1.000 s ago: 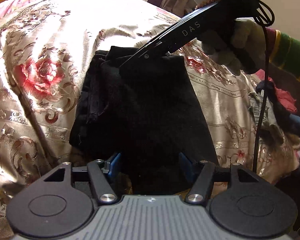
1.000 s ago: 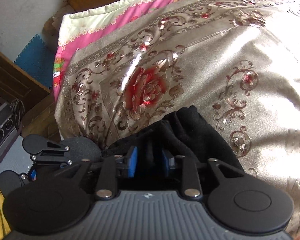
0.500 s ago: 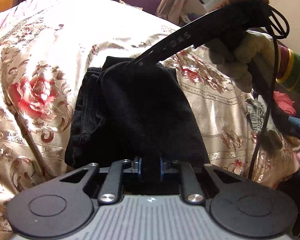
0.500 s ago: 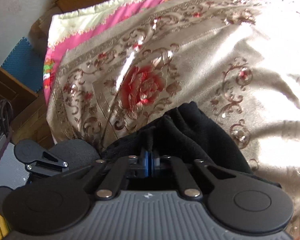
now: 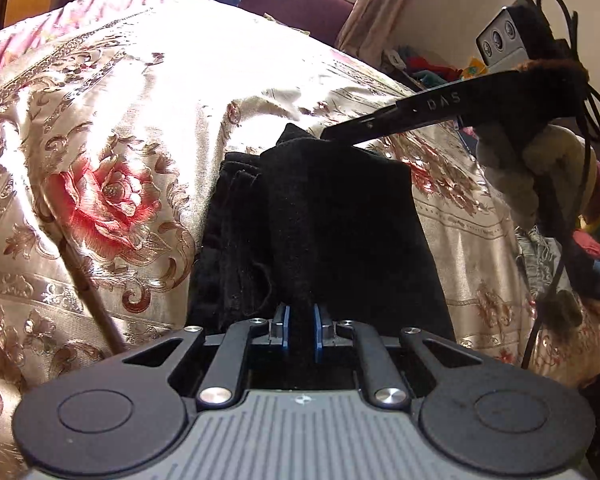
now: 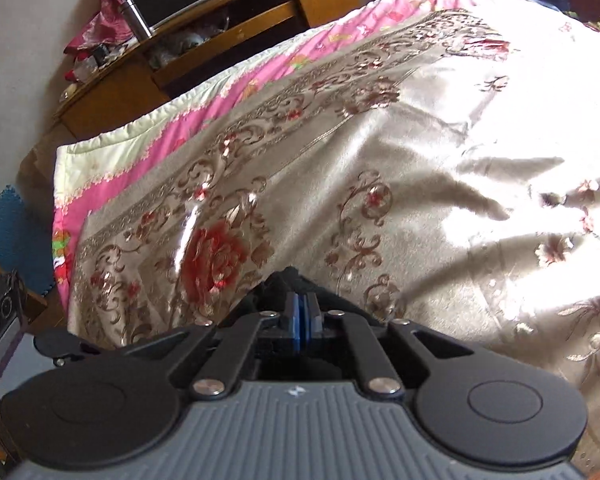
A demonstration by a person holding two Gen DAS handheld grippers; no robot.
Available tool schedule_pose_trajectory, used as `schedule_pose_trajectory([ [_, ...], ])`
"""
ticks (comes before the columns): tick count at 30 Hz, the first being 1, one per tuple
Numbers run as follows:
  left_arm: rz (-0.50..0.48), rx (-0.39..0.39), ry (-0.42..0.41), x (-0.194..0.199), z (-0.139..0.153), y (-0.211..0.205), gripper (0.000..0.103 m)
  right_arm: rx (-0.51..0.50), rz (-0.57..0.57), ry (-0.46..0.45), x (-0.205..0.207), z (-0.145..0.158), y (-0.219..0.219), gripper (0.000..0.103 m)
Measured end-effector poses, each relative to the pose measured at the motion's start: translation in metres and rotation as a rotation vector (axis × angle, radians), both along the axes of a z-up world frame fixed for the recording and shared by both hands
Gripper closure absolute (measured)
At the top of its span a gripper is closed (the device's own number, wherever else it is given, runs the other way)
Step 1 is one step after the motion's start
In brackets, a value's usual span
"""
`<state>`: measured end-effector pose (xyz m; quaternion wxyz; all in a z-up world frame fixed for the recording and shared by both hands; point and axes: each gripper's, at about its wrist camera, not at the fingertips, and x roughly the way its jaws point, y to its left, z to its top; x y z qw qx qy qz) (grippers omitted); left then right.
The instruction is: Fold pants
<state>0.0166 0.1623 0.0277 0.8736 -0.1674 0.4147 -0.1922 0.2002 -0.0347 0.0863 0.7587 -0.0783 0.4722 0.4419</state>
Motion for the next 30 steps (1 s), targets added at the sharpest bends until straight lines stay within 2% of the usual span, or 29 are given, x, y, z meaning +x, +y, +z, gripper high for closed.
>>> schedule_pose_trajectory([
  [2,-0.005,0.001,-0.002,-0.001,0.000,0.000,0.077,-0.005,0.035,-0.025,-0.004,0.009,0.000,0.094],
  [4,-0.002,-0.002,-0.003,-0.002,0.000,0.001,0.076,0.026,0.061,-0.035,-0.003,0.020,-0.001,0.085],
  [6,0.004,-0.007,-0.003,-0.003,0.000,0.000,0.076,0.036,0.120,-0.033,-0.006,0.025,0.005,0.065],
  [7,0.003,-0.003,-0.005,-0.004,0.000,-0.001,0.075,0.014,0.173,-0.041,-0.011,0.024,0.014,0.061],
  [9,-0.009,0.011,-0.013,-0.004,0.001,-0.003,0.073,-0.040,0.265,-0.058,-0.018,0.014,0.031,0.058],
  [11,-0.024,0.011,-0.014,-0.003,0.000,-0.004,0.066,-0.107,0.304,-0.032,-0.016,-0.005,0.046,0.058],
  [13,-0.031,0.014,-0.008,-0.002,-0.002,-0.005,0.062,-0.170,0.290,-0.008,-0.012,-0.023,0.055,0.061],
  [14,-0.028,0.015,-0.006,-0.001,-0.003,-0.005,0.063,-0.169,0.254,0.037,-0.007,-0.029,0.054,0.070],
  [15,-0.026,0.008,-0.005,-0.001,-0.003,-0.004,0.063,-0.165,0.223,0.063,-0.005,-0.028,0.052,0.091],
  [16,-0.023,-0.003,-0.018,-0.002,-0.001,-0.002,0.072,-0.155,0.199,0.067,-0.005,-0.024,0.049,0.101],
  [17,-0.025,-0.010,-0.037,-0.003,0.002,0.000,0.076,-0.142,0.181,0.061,-0.009,-0.017,0.045,0.100],
  [19,-0.026,-0.026,-0.067,-0.007,0.010,0.003,0.079,-0.134,0.160,0.025,-0.020,0.002,0.038,0.100],
  [24,-0.004,-0.054,-0.125,-0.011,0.027,0.014,0.079,-0.064,0.108,-0.060,-0.018,0.032,0.038,0.101],
  [25,0.008,-0.055,-0.114,-0.009,0.023,0.016,0.079,-0.047,0.087,-0.064,-0.012,0.029,0.038,0.101],
  [27,0.025,-0.043,-0.037,-0.001,0.007,0.016,0.079,-0.017,0.022,-0.040,0.004,0.009,0.041,0.103],
  [29,0.033,0.029,0.020,0.005,-0.011,0.011,0.070,-0.109,-0.029,-0.127,0.014,-0.022,0.049,0.103],
  [30,0.033,0.031,0.035,0.006,-0.014,0.011,0.070,-0.167,-0.041,-0.136,0.017,-0.043,0.052,0.103],
])
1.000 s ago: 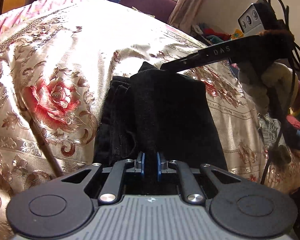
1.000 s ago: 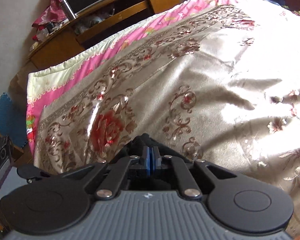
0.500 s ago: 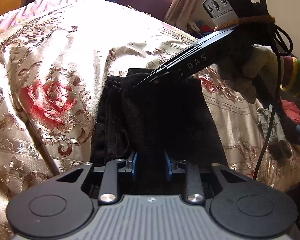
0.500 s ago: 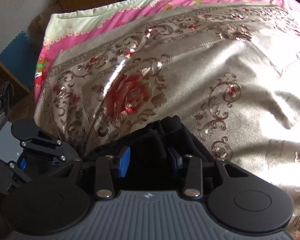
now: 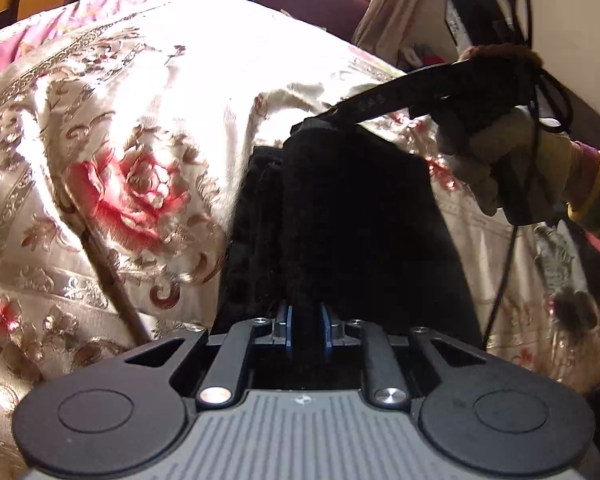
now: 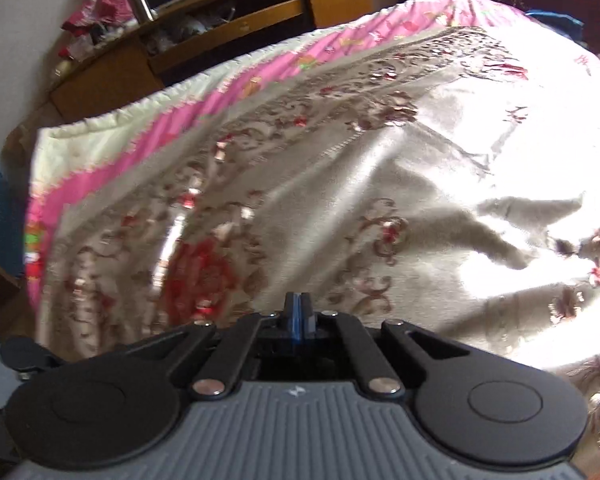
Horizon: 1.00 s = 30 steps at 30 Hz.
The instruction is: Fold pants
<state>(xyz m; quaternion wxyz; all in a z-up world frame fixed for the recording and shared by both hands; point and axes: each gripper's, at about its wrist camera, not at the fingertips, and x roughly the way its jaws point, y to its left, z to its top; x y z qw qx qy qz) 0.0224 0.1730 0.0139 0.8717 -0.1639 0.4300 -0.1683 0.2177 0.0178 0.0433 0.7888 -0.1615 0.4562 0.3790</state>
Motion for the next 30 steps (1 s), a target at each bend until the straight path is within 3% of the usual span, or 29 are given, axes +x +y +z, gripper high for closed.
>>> schedule_pose_trajectory([
  [1,0.003,-0.006,0.006,0.001,0.001,0.001,0.070,-0.030,-0.016,0.014,0.001,-0.015,0.001,0.103],
  [3,-0.005,-0.001,0.005,0.001,0.002,0.002,0.070,-0.005,-0.040,-0.006,-0.003,-0.017,-0.006,0.103],
  [8,-0.048,0.040,-0.034,0.006,0.008,-0.002,0.071,0.183,-0.145,-0.141,-0.022,0.041,-0.052,0.095],
  [12,-0.058,0.025,-0.027,0.015,0.010,0.003,0.073,0.279,-0.044,-0.133,-0.062,0.062,-0.061,0.095],
  [13,-0.066,0.034,-0.031,0.018,0.012,0.002,0.074,0.258,-0.006,-0.130,-0.072,0.058,-0.054,0.095],
  [15,-0.085,0.062,-0.031,0.018,0.017,-0.002,0.074,0.217,-0.005,-0.105,-0.082,0.042,-0.044,0.083],
  [19,-0.084,0.087,-0.035,0.006,0.024,-0.009,0.074,0.188,-0.066,-0.002,-0.085,0.017,-0.034,0.080],
  [21,-0.073,0.063,-0.008,0.000,0.023,-0.008,0.069,0.189,-0.072,0.047,-0.085,0.020,-0.029,0.071],
  [23,-0.059,0.020,0.009,-0.008,0.020,-0.007,0.057,0.162,-0.081,0.082,-0.085,0.025,-0.022,0.060],
  [25,-0.058,-0.014,0.035,-0.012,0.014,-0.011,0.049,0.126,-0.134,0.147,-0.079,0.027,-0.015,0.056],
  [27,-0.046,-0.001,0.042,-0.014,0.005,-0.017,0.049,0.062,-0.165,0.156,-0.076,0.027,-0.004,0.053],
  [30,-0.060,0.074,-0.060,-0.025,0.014,-0.029,0.060,-0.066,-0.211,0.134,-0.077,0.024,0.013,0.051],
])
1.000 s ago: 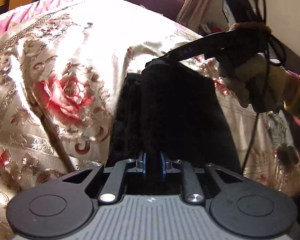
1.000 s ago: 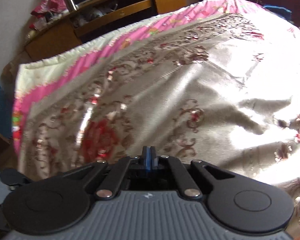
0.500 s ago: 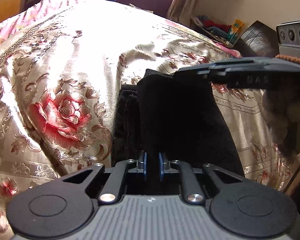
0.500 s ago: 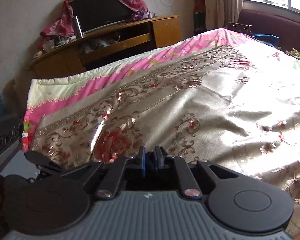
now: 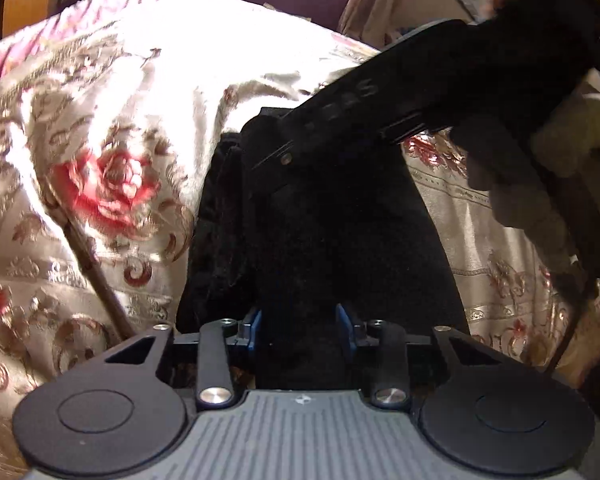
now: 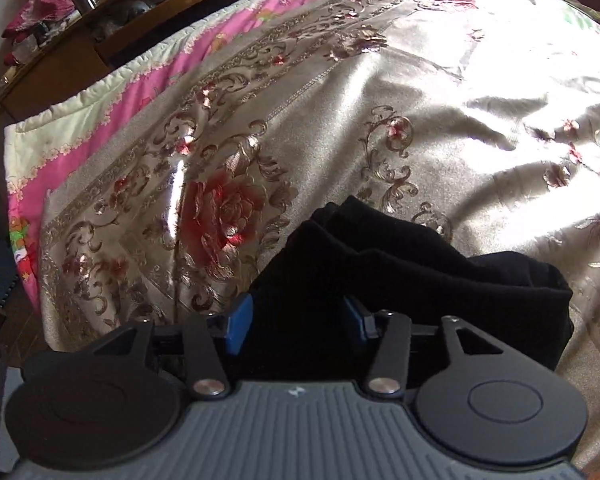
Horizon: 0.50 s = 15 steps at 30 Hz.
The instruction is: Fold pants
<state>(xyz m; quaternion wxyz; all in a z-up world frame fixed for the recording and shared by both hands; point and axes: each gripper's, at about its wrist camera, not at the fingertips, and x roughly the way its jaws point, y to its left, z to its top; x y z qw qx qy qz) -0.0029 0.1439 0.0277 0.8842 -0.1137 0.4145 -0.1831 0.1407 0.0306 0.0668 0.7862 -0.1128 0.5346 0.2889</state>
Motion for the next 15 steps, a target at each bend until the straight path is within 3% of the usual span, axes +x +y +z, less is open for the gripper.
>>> schedule_pose_trajectory([
  [3,-0.013,-0.043,-0.064,-0.004,0.008,0.001,0.071,-0.059,-0.045,0.005,0.000,0.001,0.016,0.039],
  [5,-0.007,-0.083,-0.090,-0.005,0.011,0.008,0.075,-0.120,-0.035,-0.033,0.000,-0.002,0.029,0.039],
  [7,-0.004,-0.103,-0.125,-0.007,0.014,0.014,0.076,-0.245,-0.015,-0.062,0.002,-0.016,0.035,0.048],
  [8,-0.005,-0.103,-0.144,-0.008,0.015,0.015,0.078,-0.255,-0.040,-0.055,0.005,-0.017,0.031,0.061],
  [11,-0.020,-0.161,-0.181,-0.010,0.019,0.024,0.078,-0.159,-0.169,0.021,0.013,-0.001,0.008,0.087],
  [15,-0.022,-0.233,-0.242,-0.012,0.035,0.041,0.078,-0.075,-0.252,-0.044,0.002,0.038,-0.004,0.089],
])
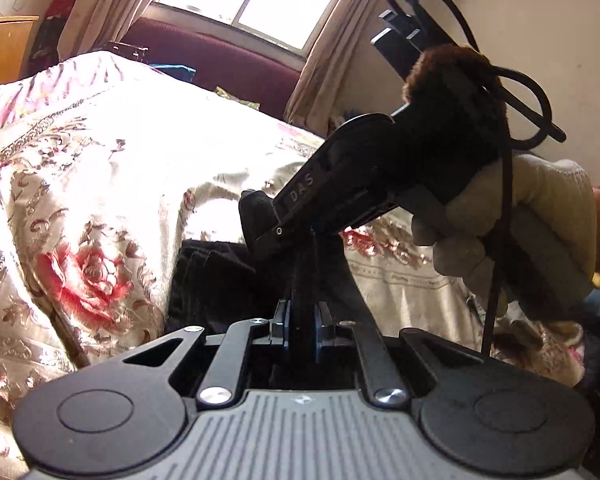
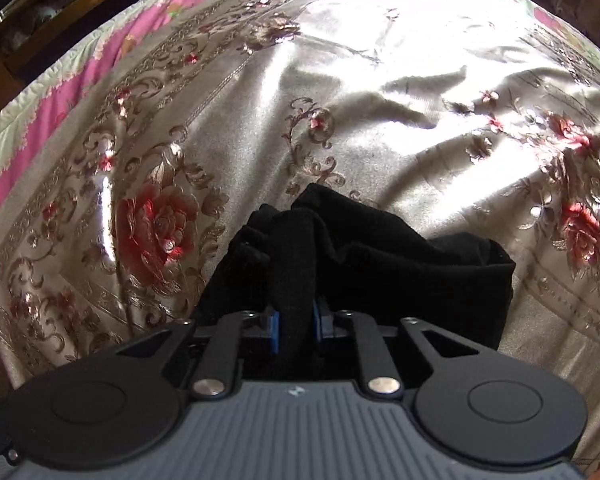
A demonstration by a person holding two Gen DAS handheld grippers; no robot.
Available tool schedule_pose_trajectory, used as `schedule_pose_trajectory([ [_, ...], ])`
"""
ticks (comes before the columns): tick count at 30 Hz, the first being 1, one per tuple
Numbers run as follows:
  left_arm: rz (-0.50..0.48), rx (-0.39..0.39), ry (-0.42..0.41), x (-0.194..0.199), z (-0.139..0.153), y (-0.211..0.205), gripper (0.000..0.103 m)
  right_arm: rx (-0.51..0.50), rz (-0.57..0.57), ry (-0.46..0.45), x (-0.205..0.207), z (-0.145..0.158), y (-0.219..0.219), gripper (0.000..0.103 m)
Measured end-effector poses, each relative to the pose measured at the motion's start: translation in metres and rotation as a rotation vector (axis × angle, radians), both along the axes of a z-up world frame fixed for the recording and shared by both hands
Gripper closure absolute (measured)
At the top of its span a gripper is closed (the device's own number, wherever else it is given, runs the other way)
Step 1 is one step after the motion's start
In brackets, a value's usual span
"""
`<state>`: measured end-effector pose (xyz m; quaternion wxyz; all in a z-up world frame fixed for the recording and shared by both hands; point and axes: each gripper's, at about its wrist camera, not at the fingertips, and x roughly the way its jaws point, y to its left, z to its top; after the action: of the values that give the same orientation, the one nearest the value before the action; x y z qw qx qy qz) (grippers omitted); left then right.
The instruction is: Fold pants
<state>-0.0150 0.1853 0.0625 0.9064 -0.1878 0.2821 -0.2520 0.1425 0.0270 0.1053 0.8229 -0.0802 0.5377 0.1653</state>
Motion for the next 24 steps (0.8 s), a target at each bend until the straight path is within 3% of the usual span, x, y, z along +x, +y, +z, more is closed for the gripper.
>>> schedule_pose_trajectory([
  [3,0.043,-0.040,-0.014,-0.005,0.002,0.019,0.078,0.087,-0.038,-0.050,-0.006,0.017,0.001,0.089],
  [5,0.078,-0.039,0.039,-0.001,-0.009,0.027,0.078,0.090,-0.030,-0.057,-0.002,0.002,0.016,0.089],
  [7,0.095,0.006,0.143,0.012,-0.031,0.029,0.077,0.053,-0.017,-0.033,0.007,-0.030,0.034,0.085],
  [9,0.131,0.063,0.218,0.021,-0.050,0.030,0.073,0.030,0.012,-0.057,0.013,-0.057,0.045,0.068],
  [11,0.156,-0.006,0.264,0.025,-0.058,0.044,0.065,0.039,0.051,-0.114,0.012,-0.066,0.051,0.054],
  [12,0.173,-0.016,0.265,0.025,-0.058,0.048,0.061,0.049,0.051,-0.120,0.013,-0.065,0.053,0.050],
  [16,0.198,0.073,0.241,0.015,-0.052,0.051,0.054,0.153,0.003,-0.165,0.017,-0.029,0.037,0.053],
  [19,0.269,0.177,0.208,0.004,-0.041,0.053,0.055,0.103,0.027,-0.287,0.009,-0.009,0.026,0.052],
  [21,0.319,0.219,0.180,-0.002,-0.032,0.056,0.055,0.066,0.081,-0.324,0.001,-0.011,0.022,0.052],
  [24,0.305,0.176,0.142,0.000,-0.021,0.056,0.055,0.071,0.108,-0.242,0.000,-0.036,0.016,0.052],
])
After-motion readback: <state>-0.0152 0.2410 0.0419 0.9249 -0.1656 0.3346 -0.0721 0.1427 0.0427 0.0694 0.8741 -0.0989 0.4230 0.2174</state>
